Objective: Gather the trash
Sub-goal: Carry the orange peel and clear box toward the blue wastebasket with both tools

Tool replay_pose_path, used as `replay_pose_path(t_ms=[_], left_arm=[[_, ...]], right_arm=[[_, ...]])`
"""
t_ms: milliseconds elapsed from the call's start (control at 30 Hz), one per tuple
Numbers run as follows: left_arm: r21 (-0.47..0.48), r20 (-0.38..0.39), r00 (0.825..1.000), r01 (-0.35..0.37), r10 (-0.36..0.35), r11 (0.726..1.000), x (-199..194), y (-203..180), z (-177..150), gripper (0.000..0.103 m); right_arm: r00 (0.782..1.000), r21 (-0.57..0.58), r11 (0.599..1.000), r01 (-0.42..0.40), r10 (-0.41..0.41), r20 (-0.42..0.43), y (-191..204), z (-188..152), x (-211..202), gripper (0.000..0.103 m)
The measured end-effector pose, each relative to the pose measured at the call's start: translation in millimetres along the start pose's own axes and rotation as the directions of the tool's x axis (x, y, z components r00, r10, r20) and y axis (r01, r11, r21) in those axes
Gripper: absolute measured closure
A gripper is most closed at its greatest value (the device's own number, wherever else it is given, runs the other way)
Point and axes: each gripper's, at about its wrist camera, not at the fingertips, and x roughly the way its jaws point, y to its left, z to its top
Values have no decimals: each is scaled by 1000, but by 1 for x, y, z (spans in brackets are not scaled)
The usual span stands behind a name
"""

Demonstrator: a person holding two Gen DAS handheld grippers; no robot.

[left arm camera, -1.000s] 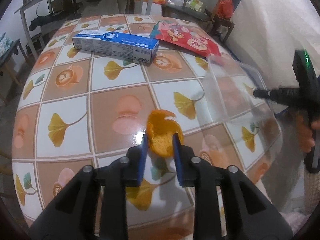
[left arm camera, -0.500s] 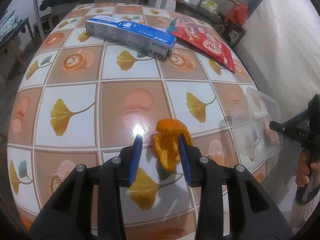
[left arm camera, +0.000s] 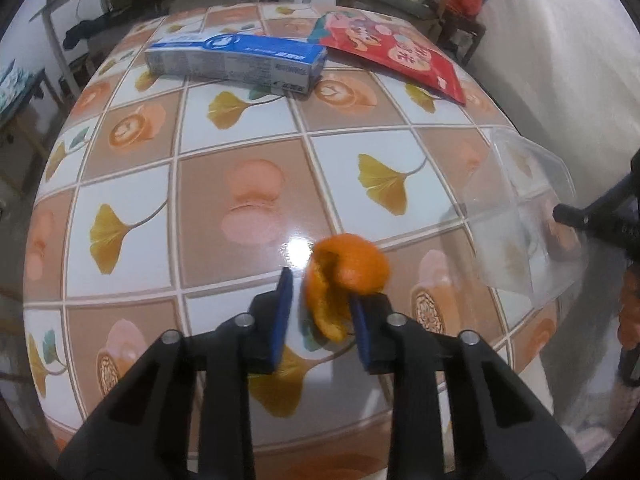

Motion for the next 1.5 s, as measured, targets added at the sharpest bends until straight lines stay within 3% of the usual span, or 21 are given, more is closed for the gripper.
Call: replay_pose_path(t_ms=[167, 533, 667, 867, 1000, 1133, 1233, 1333, 1433, 1500], left_arm=[[15, 23, 1000, -21, 20, 1000, -3, -4, 0, 96], [0, 63, 998, 2, -2, 1000, -18, -5, -2, 99], [35, 93, 995, 25, -28, 999, -29, -21, 5, 99], [150, 117, 987, 96, -114, 984, -40, -74, 25, 99], [282, 116, 975, 151, -190, 947, -42, -132, 46, 99], [421, 53, 957, 236, -284, 876, -35, -203, 68, 99], [498, -29, 943, 302, -333, 813, -18, -259, 79, 99], [534, -148, 924, 375, -353, 758, 13, -313, 86, 99], [536, -288, 900, 435, -328, 724, 54, -361, 88, 99], [555, -345, 895, 437, -282, 708, 82, -389, 85, 98]], right_arm=[[1000, -5, 1000, -3, 3, 18, 0, -2, -3, 98], [998, 29, 999, -20, 18, 62, -4, -10, -13, 99], [995, 63, 997, -44, 38, 94, -17, -13, -27, 99], [977, 130, 991, -36, 8, 214, -55, -18, -75, 99], [944, 232, 972, 30, -104, 314, -106, -34, -123, 99], [908, 363, 927, 98, -232, 349, -163, -62, -156, 99], [886, 478, 861, 172, -348, 307, -213, -91, -166, 99], [884, 563, 801, 202, -397, 248, -253, -117, -161, 99], [880, 624, 738, 255, -445, 166, -285, -140, -145, 99], [876, 647, 703, 297, -470, 108, -304, -152, -130, 99]])
